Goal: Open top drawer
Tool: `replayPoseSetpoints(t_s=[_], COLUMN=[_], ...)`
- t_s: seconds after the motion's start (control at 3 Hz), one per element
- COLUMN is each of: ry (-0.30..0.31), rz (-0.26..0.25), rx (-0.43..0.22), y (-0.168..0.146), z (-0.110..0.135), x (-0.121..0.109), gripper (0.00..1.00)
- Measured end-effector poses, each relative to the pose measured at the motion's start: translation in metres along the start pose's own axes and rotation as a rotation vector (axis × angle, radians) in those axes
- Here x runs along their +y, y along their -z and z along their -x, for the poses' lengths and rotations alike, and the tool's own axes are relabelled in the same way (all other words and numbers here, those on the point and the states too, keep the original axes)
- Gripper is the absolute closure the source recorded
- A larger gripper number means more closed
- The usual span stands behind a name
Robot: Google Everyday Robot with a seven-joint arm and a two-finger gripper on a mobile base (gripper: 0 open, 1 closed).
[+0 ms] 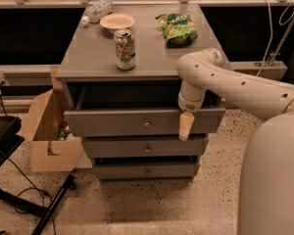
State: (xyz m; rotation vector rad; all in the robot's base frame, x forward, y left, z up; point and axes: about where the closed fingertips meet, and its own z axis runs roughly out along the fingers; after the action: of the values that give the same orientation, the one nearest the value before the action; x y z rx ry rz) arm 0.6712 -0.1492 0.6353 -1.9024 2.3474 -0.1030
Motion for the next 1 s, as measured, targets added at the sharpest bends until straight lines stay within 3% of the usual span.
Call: replayPoseSetpoints(t_s=[0.33,0.67,1.0], ry=[-0.011,-0.015,-0.015], rz=[0.096,0.146,0.146], rx=[0.085,0.127,0.127], y=[-0.011,-0.014,-0.008], z=[0.005,0.006,0.006], x=[0.028,0.044,0.043], gripper=[0.17,0.41,0.64])
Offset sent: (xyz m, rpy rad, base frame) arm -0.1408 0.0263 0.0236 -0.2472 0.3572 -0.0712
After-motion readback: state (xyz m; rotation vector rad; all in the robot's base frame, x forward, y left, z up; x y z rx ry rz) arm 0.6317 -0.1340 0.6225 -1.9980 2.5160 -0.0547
